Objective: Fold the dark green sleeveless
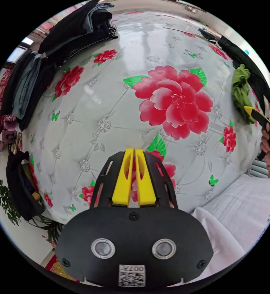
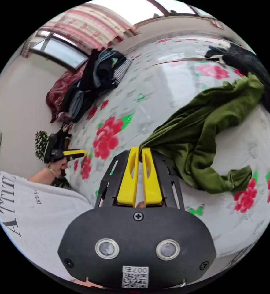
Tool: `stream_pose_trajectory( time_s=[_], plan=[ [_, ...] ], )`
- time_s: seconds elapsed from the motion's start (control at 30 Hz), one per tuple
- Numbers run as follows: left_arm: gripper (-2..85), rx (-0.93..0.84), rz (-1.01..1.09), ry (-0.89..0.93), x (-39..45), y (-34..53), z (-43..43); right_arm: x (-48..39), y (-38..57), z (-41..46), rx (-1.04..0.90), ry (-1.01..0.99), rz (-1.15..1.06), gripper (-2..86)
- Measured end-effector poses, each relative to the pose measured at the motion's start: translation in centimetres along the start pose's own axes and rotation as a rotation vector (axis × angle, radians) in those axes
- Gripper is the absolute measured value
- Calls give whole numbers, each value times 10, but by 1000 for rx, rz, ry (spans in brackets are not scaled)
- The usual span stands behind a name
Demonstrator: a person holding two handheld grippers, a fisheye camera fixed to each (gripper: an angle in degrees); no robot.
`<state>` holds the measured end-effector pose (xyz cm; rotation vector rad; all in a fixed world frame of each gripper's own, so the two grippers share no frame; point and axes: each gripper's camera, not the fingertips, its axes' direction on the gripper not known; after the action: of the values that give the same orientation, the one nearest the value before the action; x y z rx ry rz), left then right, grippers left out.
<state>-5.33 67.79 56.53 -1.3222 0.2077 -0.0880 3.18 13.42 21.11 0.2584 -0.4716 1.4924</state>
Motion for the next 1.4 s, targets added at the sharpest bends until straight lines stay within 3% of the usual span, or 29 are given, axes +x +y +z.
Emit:
stream_pose_trajectory(
  time_s=[0.17,0.3,0.6,0.73,0.97,1.03,1.17,1.3,1.4],
  plan=[
    [63,137,62,240,-15,54,-26,-156,25,34,-162,-343,-372,-1],
    [80,199,93,325,-35,100,-41,-207,34,20,-193,-325,-497,-1],
    [85,303,102,360,-65,161,-59,-227,65,-7,-147,-252,-468,-1],
    [82,323,149,321,-60,145,-69,-229,71,-21,-202,-310,-509,0],
    [109,317,365,261,-25,84,-85,-188,80,-53,-305,-103,-465,8],
    [116,322,430,244,-6,66,-86,-173,73,-63,-277,-68,-414,12],
    [109,277,524,214,37,25,-79,-141,41,-85,-27,108,-258,26],
    [46,153,471,156,44,-5,-55,-123,-8,-51,29,159,-173,36],
    [10,186,380,285,11,-9,-68,-116,-43,7,-99,167,-162,20]
  ],
)
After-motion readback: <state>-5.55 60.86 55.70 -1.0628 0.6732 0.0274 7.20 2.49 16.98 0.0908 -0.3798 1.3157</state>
